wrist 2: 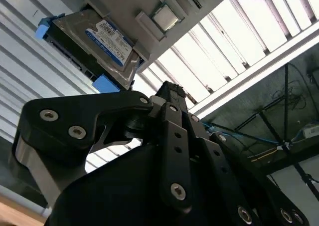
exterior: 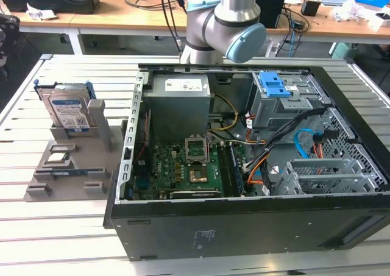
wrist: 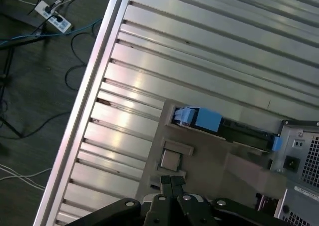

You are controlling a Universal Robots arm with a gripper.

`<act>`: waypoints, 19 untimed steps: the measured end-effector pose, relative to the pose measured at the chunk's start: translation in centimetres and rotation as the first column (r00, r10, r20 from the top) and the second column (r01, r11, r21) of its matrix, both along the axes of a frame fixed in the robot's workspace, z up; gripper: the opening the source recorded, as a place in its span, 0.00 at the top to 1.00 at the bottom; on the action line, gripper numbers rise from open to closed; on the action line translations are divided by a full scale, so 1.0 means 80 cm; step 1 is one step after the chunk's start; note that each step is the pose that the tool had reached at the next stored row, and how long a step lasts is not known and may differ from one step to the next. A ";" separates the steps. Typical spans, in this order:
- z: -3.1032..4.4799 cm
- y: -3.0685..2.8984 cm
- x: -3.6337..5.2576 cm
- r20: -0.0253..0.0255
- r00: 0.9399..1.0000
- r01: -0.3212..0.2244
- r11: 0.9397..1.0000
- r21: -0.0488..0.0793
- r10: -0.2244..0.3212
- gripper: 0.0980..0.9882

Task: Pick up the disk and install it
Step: 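Pick up the disk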

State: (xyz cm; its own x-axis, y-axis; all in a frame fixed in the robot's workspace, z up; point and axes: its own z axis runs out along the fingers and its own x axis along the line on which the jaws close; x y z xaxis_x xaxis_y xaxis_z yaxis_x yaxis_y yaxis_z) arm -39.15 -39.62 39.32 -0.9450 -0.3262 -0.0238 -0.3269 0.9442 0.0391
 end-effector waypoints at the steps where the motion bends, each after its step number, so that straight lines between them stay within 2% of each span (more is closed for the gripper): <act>1: 0.0000 0.0000 0.000 0.000 1.000 -0.017 1.000 0.000 0.017 0.99; 3: 0.0000 0.0000 0.000 0.000 0.997 -0.074 0.997 0.000 0.074 0.99; 7: 0.0000 0.0000 0.000 0.000 0.991 -0.135 0.991 0.000 0.135 0.99; 13: 0.0000 0.0000 0.000 0.000 0.976 -0.220 0.976 0.000 0.220 0.99; 16: 0.0000 0.0000 0.000 0.000 0.960 -0.279 0.960 0.000 0.279 0.99; 18: 0.0000 0.0000 0.000 0.000 0.953 -0.303 0.953 0.000 0.303 0.99; 19: 0.0000 0.0000 0.000 0.000 0.946 -0.324 0.946 0.000 0.324 0.99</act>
State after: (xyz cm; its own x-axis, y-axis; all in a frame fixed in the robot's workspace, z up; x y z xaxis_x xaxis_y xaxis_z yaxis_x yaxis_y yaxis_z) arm -39.14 -39.62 39.32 -0.7884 -0.6146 -0.0238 -0.6151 0.7875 0.0391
